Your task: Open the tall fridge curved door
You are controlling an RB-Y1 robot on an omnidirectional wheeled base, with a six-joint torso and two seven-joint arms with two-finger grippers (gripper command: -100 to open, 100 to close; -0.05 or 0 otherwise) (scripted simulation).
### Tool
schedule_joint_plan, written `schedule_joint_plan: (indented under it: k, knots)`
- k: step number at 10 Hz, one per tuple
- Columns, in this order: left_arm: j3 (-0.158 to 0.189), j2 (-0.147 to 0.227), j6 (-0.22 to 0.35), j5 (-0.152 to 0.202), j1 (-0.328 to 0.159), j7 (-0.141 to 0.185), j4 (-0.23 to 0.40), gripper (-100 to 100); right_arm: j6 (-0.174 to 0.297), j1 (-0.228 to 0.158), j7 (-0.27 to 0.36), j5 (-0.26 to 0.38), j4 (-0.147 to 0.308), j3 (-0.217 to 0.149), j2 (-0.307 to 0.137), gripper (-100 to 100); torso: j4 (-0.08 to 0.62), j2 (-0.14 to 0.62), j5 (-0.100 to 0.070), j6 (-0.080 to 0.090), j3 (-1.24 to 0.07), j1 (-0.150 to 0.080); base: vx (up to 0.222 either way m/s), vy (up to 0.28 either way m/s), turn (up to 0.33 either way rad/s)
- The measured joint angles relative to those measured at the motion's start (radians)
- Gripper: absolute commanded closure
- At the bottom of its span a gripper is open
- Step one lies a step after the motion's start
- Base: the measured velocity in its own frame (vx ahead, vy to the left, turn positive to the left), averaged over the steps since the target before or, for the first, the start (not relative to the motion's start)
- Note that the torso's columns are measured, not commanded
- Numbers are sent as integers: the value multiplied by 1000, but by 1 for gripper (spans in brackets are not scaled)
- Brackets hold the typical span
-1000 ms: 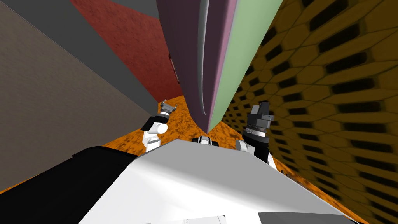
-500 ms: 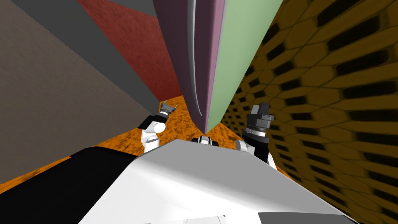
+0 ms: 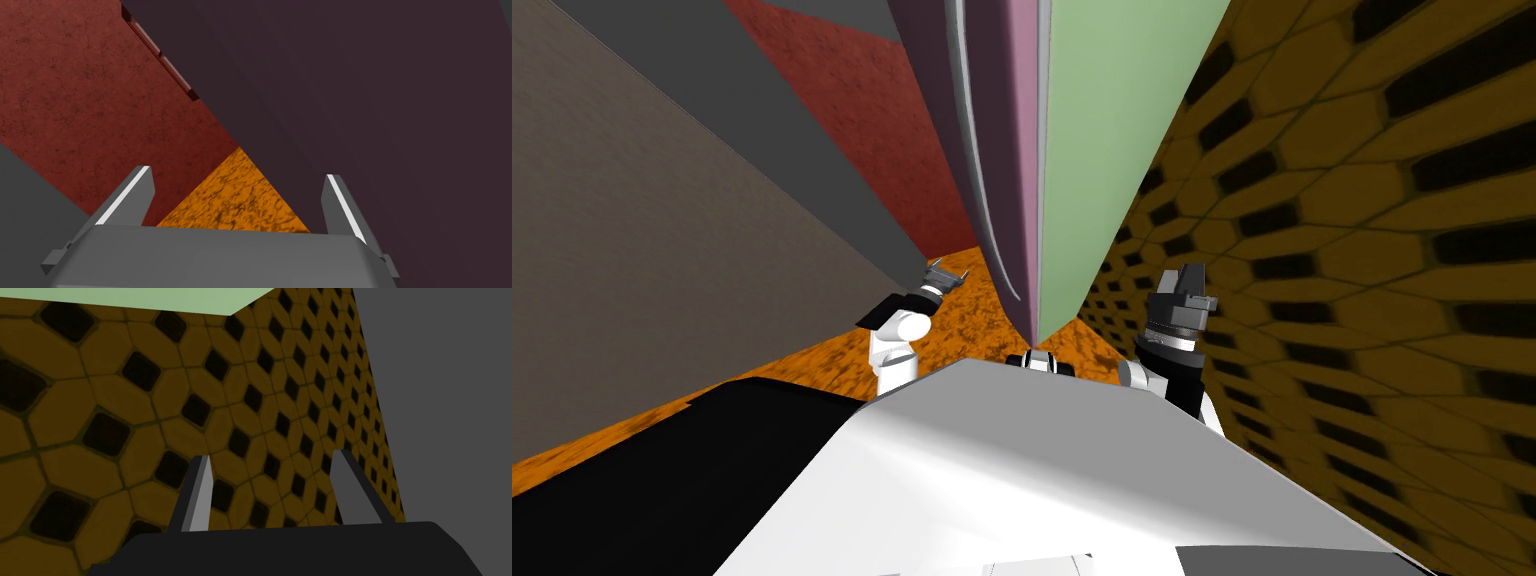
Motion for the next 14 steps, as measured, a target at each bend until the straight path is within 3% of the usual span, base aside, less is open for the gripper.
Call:
schedule_joint_plan:
  k: [4,7,8,10,13,14]
  knots:
    - [58,40,112,94,-20,57,-39,-100,0,0,0,0,0,0,0,0,0,-1,-2,0,-1,-5,76,-215,110]
    - [96,78,183,147,-33,96,-104,-100,0,0,0,0,0,0,0,0,0,1,0,0,1,-1,33,-156,85]
    - [101,87,204,150,-42,109,-131,-100,0,0,0,0,0,0,0,0,0,1,0,1,0,0,25,-84,38]
    - [115,104,220,179,-37,115,-186,-100,0,0,0,0,0,0,0,0,0,-1,-1,0,-1,-3,20,-58,23]
    - [135,123,228,201,-41,119,-207,-100,0,0,0,0,0,0,0,0,-1,-5,-1,0,-3,-3,59,-13,8]
    - [137,124,231,202,-41,123,-208,100,0,0,0,0,0,0,0,0,-1,-2,-1,0,-2,-4,7,-3,0]
